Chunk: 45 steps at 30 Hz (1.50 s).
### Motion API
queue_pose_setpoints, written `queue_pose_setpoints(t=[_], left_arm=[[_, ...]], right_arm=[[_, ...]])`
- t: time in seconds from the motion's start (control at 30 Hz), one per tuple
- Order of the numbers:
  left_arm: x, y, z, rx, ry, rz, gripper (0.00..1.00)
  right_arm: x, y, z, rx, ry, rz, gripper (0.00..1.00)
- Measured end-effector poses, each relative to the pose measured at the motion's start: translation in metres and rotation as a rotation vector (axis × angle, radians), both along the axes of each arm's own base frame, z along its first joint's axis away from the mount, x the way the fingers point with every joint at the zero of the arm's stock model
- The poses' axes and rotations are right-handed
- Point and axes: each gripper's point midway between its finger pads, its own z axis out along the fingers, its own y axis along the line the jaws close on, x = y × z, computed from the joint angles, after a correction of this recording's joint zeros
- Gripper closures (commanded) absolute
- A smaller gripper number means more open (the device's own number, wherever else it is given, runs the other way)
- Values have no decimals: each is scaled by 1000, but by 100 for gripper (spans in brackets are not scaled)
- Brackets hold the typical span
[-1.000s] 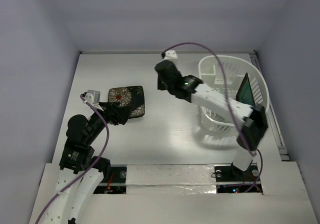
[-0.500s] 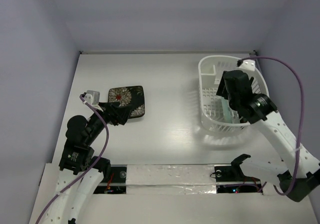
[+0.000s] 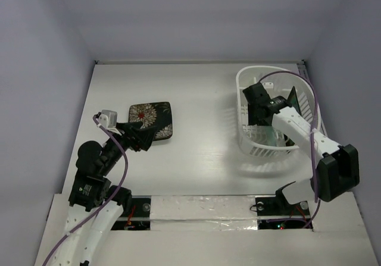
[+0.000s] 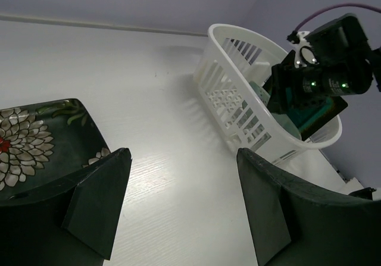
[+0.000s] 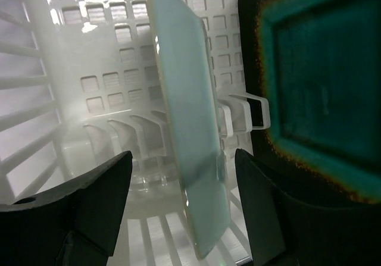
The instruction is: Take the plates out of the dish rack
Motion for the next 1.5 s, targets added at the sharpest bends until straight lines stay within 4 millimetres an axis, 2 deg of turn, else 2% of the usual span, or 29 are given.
queue_pose_setpoints(t=[0.07,0.23,0.33,0.43,0.5,0.53,0.57,0.67,0.97,1.37,1.5], left_arm=[[-2,0,2,-2,-8,-3,31],[-9,-2,7,-10,-33,-18,30],[-13,-3,10,-15,-46,-28,30],[-17,-4,12,-19,-56,-32,30],[-20,-4,13,-23,-64,-40,30],[-21,-5,14,-24,-66,-43,30],[-22,-5,14,-25,-70,-46,30],[-24,-5,16,-29,-75,-47,30],[-26,-2,16,-33,-80,-29,29],[-27,-2,17,-35,-82,-28,29],[-27,-2,17,-35,-83,-28,29]], right_arm=[[1,-1,-10,-16,37,0,33],[3,-8,-30,-53,109,-19,42],[3,-14,-36,-74,129,-37,50],[3,-21,-40,-100,143,-62,53],[2,-24,-42,-118,155,-71,60],[1,-26,-42,-134,162,-75,67],[-1,-28,-41,-150,168,-76,70],[-5,-37,-34,-194,194,-92,77],[-5,-38,-21,-219,233,-99,99],[1,-26,1,-263,232,-65,100],[4,-22,16,-265,209,-63,100]])
